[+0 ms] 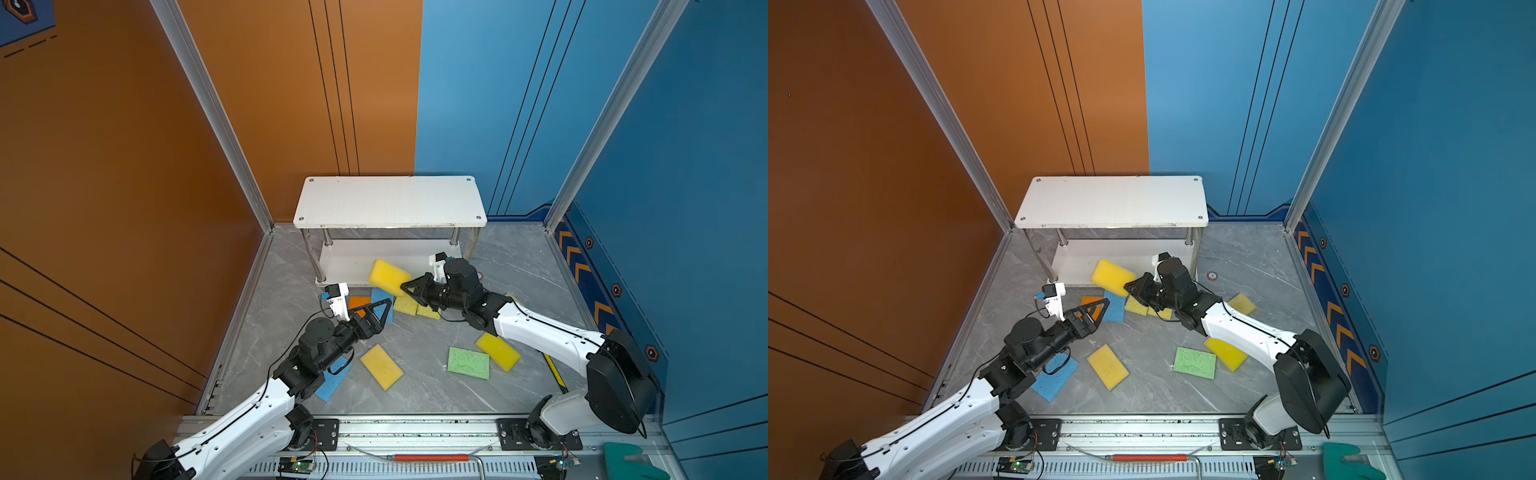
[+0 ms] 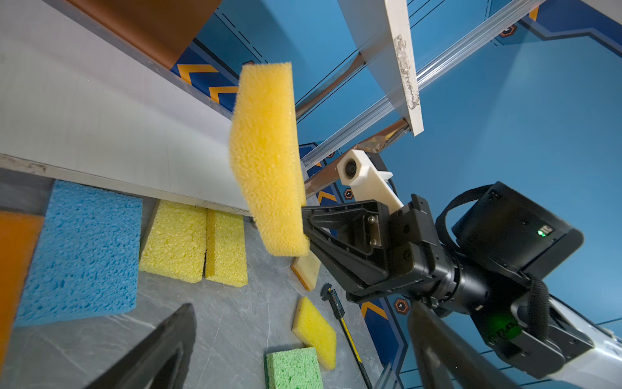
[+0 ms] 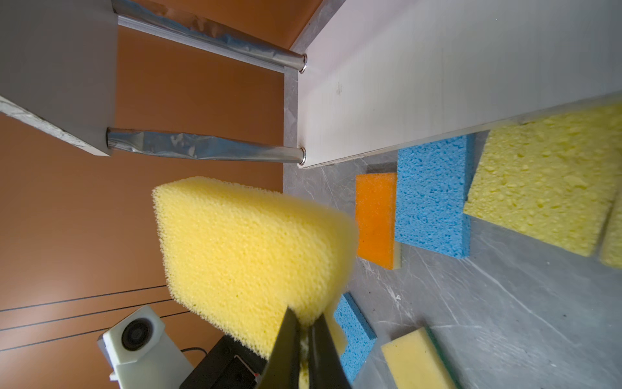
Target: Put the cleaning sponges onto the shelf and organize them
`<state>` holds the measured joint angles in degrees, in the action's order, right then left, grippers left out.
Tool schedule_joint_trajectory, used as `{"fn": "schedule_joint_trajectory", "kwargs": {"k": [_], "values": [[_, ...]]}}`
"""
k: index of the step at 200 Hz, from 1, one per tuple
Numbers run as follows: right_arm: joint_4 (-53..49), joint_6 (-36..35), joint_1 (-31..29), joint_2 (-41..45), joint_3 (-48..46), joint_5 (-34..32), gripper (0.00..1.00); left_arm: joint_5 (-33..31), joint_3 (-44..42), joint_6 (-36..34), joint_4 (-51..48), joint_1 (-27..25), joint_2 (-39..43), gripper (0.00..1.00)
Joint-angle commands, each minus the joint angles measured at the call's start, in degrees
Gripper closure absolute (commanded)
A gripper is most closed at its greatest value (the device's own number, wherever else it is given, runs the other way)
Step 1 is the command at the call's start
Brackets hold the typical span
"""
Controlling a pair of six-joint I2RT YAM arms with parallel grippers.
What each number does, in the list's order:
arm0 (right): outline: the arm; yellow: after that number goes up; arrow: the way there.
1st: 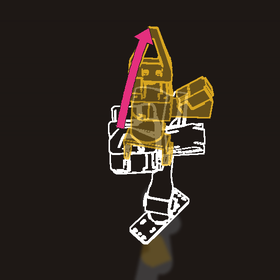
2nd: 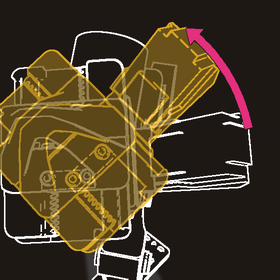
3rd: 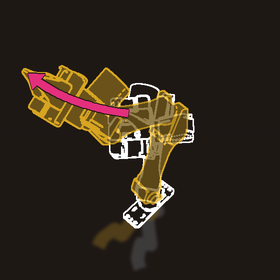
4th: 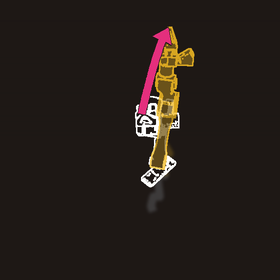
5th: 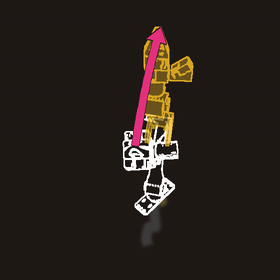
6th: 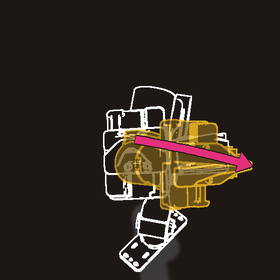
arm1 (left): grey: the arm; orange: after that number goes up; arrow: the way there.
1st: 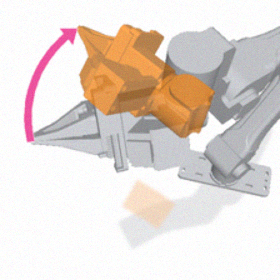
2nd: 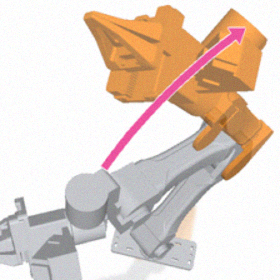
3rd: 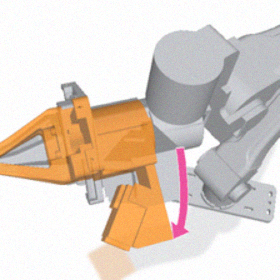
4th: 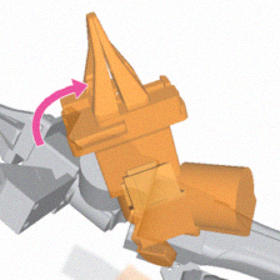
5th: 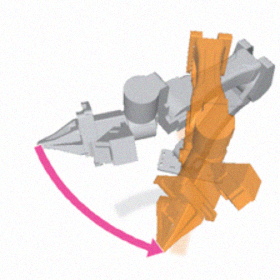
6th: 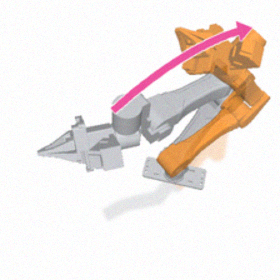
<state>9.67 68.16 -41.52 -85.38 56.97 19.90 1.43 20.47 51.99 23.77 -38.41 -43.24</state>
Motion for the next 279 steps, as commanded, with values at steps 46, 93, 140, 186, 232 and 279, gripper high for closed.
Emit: {"fn": "schedule_joint_trajectory", "kwargs": {"k": [46,93,140,186,232,279], "values": [[2.64,3.57,-3.51,-0.32,1.66,1.46,0.91,-8.99,0.66,-6.45,8.83,-1.10,-2.58,0.10],[2.76,3.77,-4.67,-0.31,1.03,1.37,0.91,-11.40,0.67,-6.55,11.99,-1.04,-4.45,0.31],[3.37,4.09,-5.35,-0.84,0.95,1.39,0.91,-12.39,0.51,-6.55,12.16,-1.05,-5.05,0.63],[3.93,4.09,-5.77,-0.88,0.62,1.76,0.90,-12.10,0.62,-6.63,12.15,-0.85,-5.89,0.78],[-1.40,-0.74,-5.80,0.41,1.52,1.74,0.56,-8.64,0.89,-5.91,12.01,1.30,-6.72,0.80],[-22.13,-19.11,-4.08,4.70,5.95,-1.26,0.41,6.75,5.69,-4.65,-0.94,11.21,-5.02,0.83]]}}
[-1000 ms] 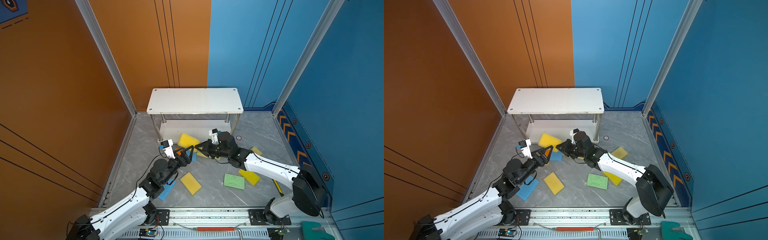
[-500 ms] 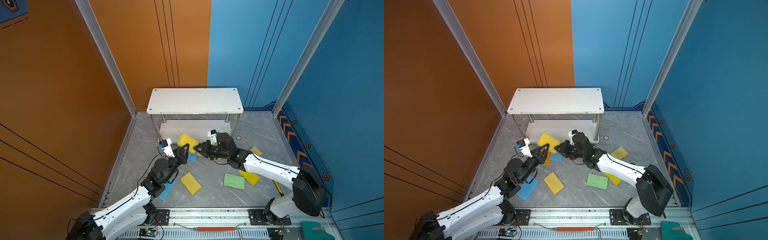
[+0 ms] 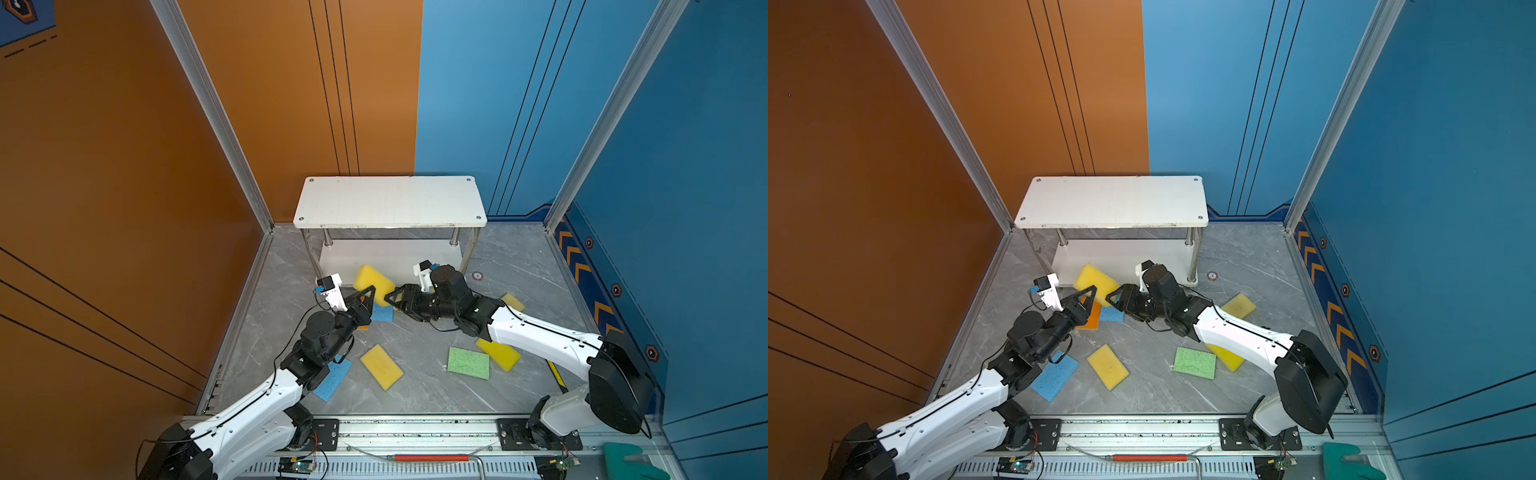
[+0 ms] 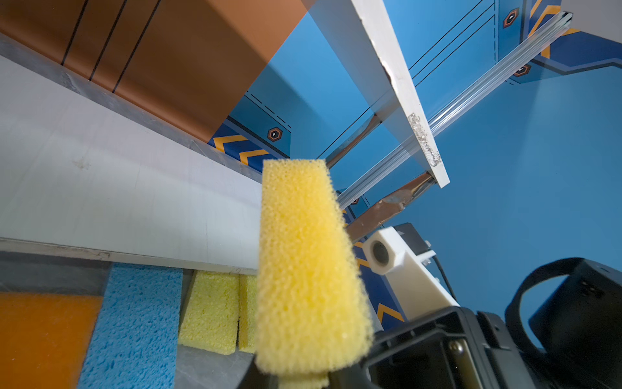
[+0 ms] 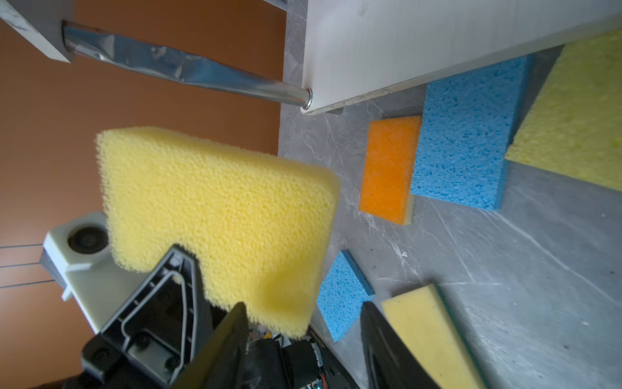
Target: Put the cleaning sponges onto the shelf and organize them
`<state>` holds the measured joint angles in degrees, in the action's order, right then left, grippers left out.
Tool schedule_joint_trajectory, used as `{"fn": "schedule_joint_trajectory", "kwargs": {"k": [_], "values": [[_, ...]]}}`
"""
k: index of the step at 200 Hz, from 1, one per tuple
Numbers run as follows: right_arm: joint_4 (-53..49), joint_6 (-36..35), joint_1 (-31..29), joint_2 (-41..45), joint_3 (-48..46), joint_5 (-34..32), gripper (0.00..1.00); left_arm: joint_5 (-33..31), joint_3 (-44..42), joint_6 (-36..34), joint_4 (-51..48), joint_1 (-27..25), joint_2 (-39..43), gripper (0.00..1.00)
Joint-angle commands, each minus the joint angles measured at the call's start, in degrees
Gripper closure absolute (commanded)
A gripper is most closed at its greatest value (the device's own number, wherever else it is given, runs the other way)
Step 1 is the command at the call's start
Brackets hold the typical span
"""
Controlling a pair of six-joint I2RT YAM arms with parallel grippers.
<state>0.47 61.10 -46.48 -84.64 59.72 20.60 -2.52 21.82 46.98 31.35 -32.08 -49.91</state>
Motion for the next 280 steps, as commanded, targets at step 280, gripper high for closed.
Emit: {"fn": "schedule_joint_trajectory", "kwargs": {"k": [280], "values": [[-11.75,-20.79,3.83,1.75,4.25,12.45,0.43,67.84,26.22,-13.48,-35.54,24.10,-22.48,0.82]]}}
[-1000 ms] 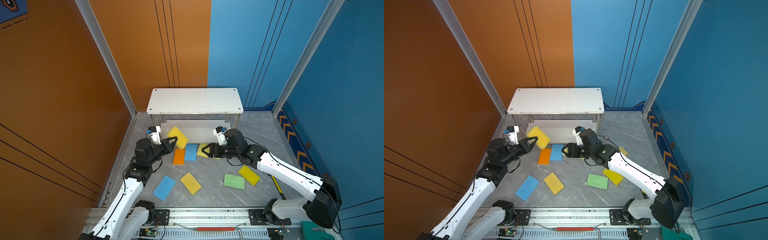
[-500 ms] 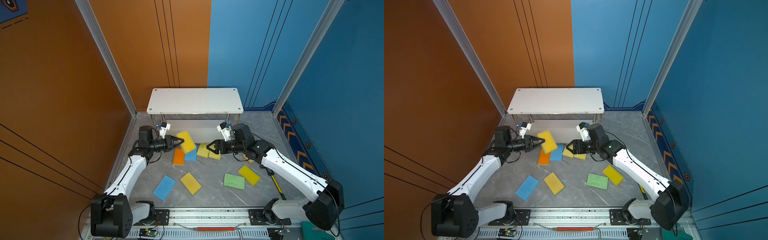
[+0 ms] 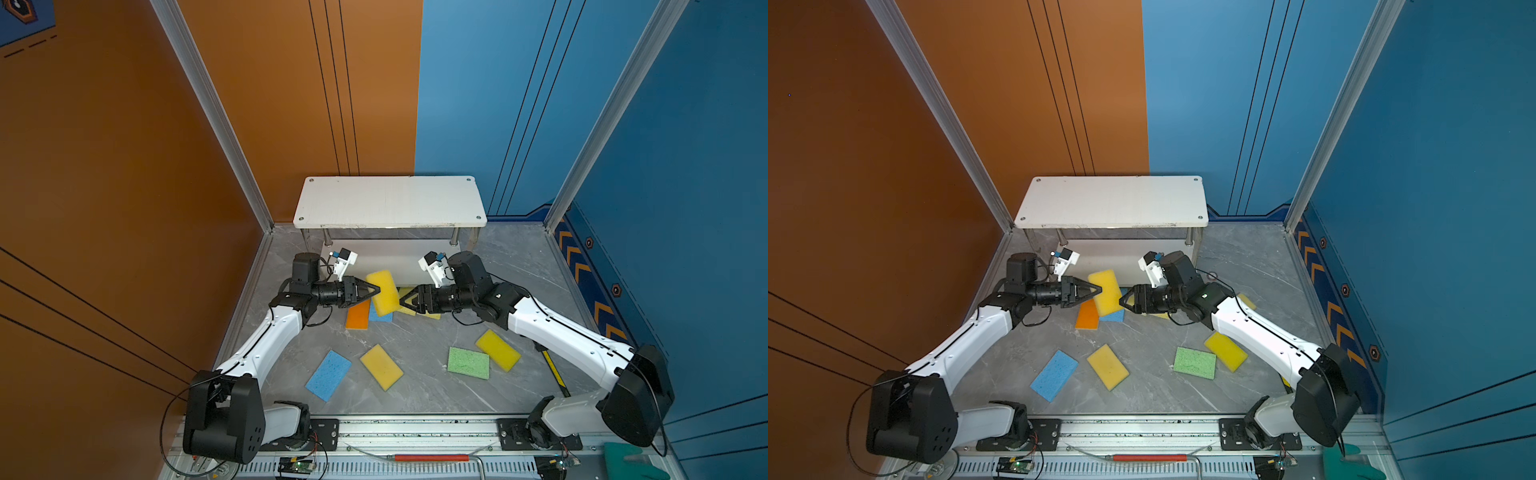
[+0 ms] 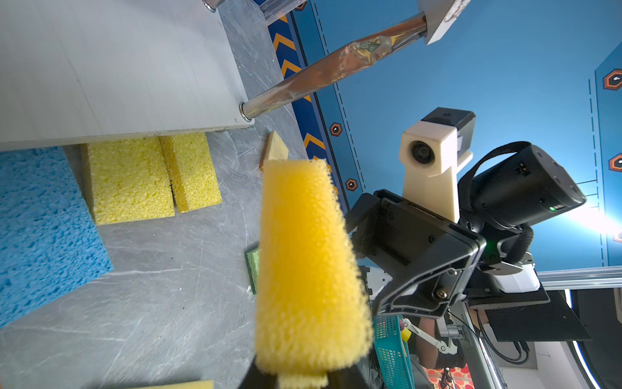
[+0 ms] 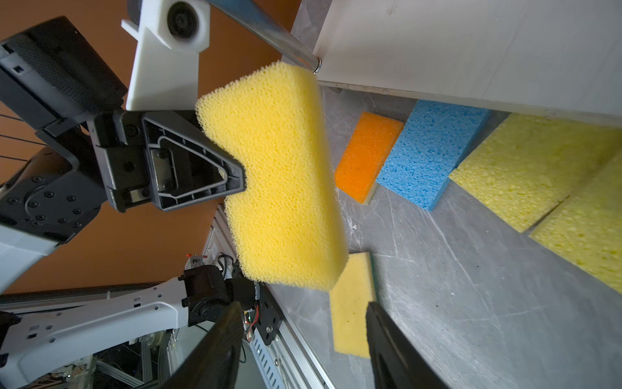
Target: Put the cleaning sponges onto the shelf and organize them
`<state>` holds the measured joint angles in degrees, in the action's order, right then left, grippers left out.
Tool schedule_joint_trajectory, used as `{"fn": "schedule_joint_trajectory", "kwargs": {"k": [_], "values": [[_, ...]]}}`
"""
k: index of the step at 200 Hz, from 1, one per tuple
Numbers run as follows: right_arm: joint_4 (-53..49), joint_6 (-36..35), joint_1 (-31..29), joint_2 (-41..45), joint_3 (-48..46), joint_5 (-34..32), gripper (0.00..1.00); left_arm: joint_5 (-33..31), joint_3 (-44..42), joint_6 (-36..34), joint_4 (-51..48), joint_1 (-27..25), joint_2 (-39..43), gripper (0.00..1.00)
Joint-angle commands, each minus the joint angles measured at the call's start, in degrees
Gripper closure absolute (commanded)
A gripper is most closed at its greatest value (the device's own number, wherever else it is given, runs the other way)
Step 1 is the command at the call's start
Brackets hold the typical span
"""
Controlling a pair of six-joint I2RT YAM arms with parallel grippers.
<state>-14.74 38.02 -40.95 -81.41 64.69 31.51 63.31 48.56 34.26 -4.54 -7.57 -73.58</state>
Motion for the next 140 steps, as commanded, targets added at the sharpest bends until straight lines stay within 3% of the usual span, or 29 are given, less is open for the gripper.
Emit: {"fn": "schedule_joint_trajectory", "kwargs": {"k": [1,140], "values": [[3.48,2.26,-1.73,-1.53,-0.70,1.50,0.43,2.05,-0.50,-0.77,0.38,-0.37,1.22,0.82],[4.09,5.00,-1.37,-4.79,-0.90,-4.16,0.48,3.07,-1.00,0.02,2.24,-0.68,1.53,0.82]]}}
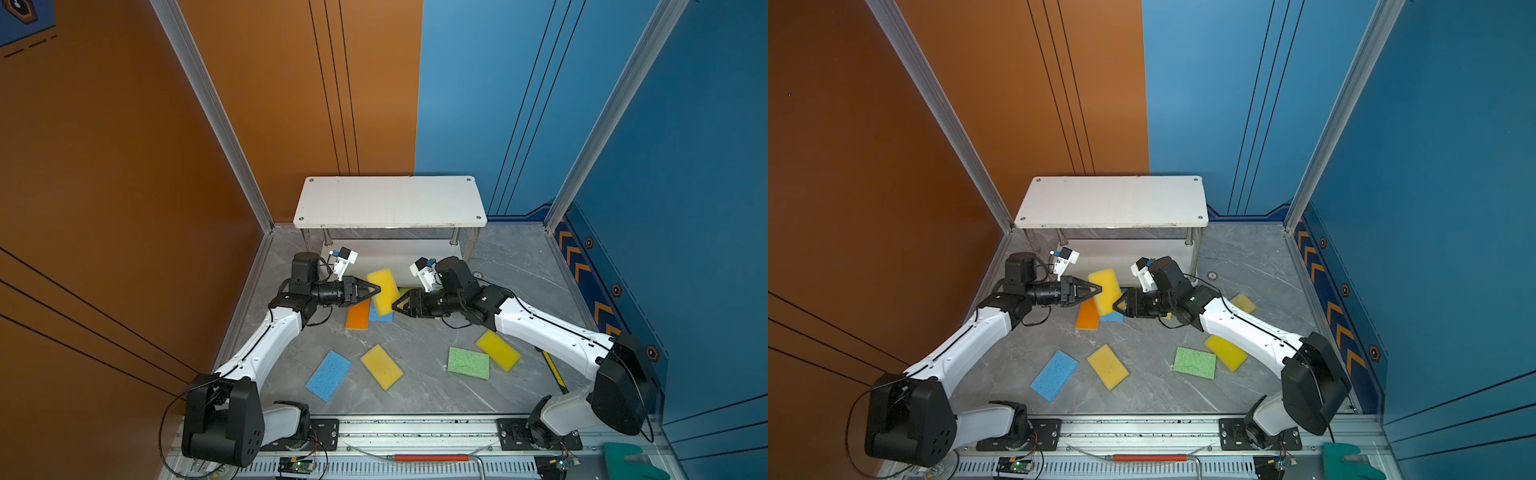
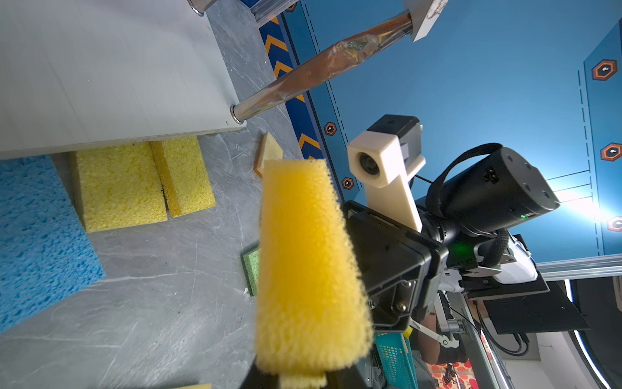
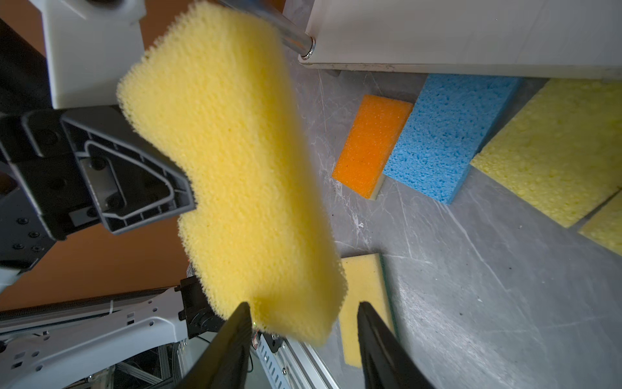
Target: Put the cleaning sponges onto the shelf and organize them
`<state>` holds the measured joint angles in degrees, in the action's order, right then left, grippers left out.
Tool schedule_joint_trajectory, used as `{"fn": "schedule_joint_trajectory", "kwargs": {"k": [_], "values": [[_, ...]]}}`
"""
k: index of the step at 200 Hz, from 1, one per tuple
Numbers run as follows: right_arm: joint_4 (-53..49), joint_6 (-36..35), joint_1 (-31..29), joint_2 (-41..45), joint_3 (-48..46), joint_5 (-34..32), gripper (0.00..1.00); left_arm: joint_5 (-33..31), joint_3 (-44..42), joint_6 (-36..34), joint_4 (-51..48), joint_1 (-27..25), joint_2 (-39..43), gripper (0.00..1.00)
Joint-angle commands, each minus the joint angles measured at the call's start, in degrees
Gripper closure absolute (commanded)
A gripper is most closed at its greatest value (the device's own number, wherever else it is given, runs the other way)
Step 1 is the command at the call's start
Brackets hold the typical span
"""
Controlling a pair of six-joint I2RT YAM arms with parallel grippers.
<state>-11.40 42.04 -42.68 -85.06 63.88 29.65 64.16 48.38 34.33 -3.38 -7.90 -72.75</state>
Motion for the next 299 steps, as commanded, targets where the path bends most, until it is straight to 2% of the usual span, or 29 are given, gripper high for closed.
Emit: {"fn": "schedule_joint_trajectory", "kwargs": {"k": [1,151,299], "values": [[0.80,1.00,0.38,-1.15,-0.04,-2.31,0.48,2.21,-0.78,-0.05,1.13,-0.36,0.73,0.82],[7.34,4.20,0.38,-0.81,-1.21,-0.80,0.56,2.37,-0.66,-0.05,1.23,-0.48,-0.15,0.83],[7.71,4.36,0.22,-0.29,-2.15,-1.00,0.87,2.19,-0.58,0.04,1.32,-0.37,-0.30,0.84]]}}
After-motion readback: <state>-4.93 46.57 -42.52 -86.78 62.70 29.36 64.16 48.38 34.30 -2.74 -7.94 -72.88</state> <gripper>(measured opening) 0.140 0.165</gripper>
